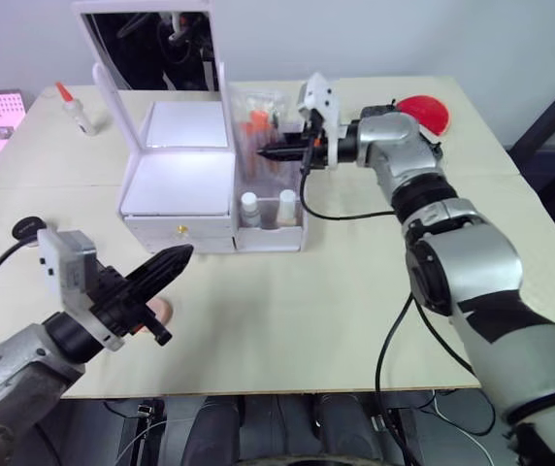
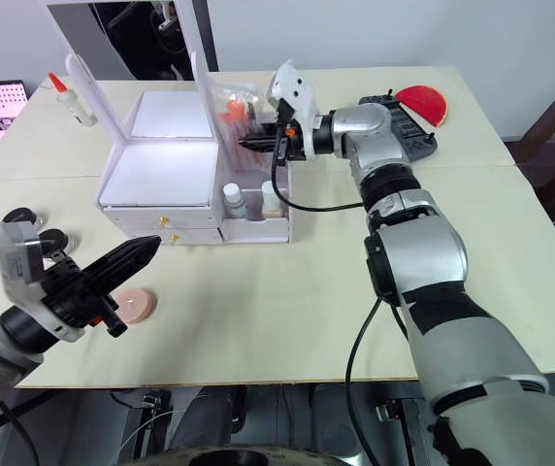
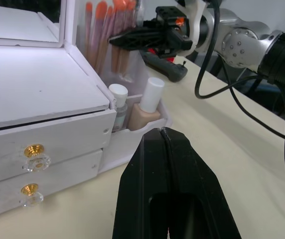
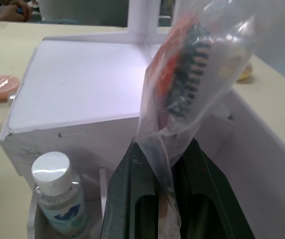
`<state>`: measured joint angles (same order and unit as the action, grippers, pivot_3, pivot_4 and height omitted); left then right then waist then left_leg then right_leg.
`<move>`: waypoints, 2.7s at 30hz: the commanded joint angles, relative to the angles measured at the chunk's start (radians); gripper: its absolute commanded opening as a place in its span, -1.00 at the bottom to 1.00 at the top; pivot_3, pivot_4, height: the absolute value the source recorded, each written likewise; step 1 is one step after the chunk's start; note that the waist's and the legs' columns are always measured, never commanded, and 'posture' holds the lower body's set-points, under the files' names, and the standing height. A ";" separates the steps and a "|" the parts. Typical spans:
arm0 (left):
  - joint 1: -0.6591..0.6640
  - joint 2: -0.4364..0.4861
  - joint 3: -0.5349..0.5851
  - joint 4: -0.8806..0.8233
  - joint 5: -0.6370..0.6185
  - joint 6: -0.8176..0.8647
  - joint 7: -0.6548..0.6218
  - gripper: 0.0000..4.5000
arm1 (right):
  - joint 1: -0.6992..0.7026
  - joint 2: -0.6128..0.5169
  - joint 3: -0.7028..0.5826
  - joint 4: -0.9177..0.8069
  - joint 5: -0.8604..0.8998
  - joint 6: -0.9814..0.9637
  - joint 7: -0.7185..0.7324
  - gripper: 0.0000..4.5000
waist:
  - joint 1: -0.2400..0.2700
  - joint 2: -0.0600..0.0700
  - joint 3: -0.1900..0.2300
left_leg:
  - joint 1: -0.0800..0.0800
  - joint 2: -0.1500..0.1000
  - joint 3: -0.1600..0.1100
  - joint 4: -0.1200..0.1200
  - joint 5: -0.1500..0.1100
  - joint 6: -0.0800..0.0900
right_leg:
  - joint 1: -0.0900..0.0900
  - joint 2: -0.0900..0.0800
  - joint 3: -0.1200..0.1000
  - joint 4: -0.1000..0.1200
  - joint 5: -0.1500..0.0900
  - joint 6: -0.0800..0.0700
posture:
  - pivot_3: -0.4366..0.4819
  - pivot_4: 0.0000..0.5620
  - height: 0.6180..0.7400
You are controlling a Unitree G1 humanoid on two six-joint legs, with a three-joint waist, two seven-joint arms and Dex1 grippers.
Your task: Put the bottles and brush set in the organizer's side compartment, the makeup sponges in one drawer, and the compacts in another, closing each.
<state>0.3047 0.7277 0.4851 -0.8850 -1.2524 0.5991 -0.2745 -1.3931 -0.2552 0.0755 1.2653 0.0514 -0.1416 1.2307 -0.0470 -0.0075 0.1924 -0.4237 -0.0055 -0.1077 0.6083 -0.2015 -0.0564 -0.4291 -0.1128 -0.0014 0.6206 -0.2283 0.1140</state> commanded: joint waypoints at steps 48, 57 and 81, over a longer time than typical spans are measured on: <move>-0.038 0.066 0.072 0.053 0.012 -0.009 -0.016 -1.00 | 0.068 0.038 0.134 -0.359 -0.114 0.089 -0.060 -0.98 | 0.001 0.000 0.000 | 0.005 0.000 -0.001 0.004 0.003 -0.004 | 0.002 0.000 0.002 0.009 0.000 -0.001 | -0.05 -0.47 1.00; -0.006 0.054 0.147 0.013 -0.030 -0.023 0.004 -1.00 | -0.036 0.046 0.165 -0.148 -0.215 0.017 -0.261 -0.98 | -0.007 0.000 0.000 | 0.006 0.000 -0.001 0.003 0.003 -0.005 | 0.002 0.000 0.002 0.009 0.000 -0.001 | -0.05 -0.47 1.00; -0.025 0.062 0.135 0.034 -0.015 -0.019 -0.019 -1.00 | -0.126 -0.023 0.154 -0.067 -0.295 -0.059 -0.346 -0.98 | -0.022 0.000 0.000 | 0.005 0.000 -0.002 0.003 0.003 -0.005 | 0.002 0.001 0.001 0.009 0.000 -0.001 | -0.05 -0.47 1.00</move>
<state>0.2915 0.7780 0.6051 -0.8446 -1.2560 0.5955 -0.2914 -1.4744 -0.2559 0.2962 1.2625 -0.3328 -0.1981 0.7805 -0.0688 -0.0075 0.1924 -0.4183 -0.0054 -0.1095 0.6112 -0.1984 -0.0611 -0.4267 -0.1122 0.0001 0.6299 -0.2284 0.1130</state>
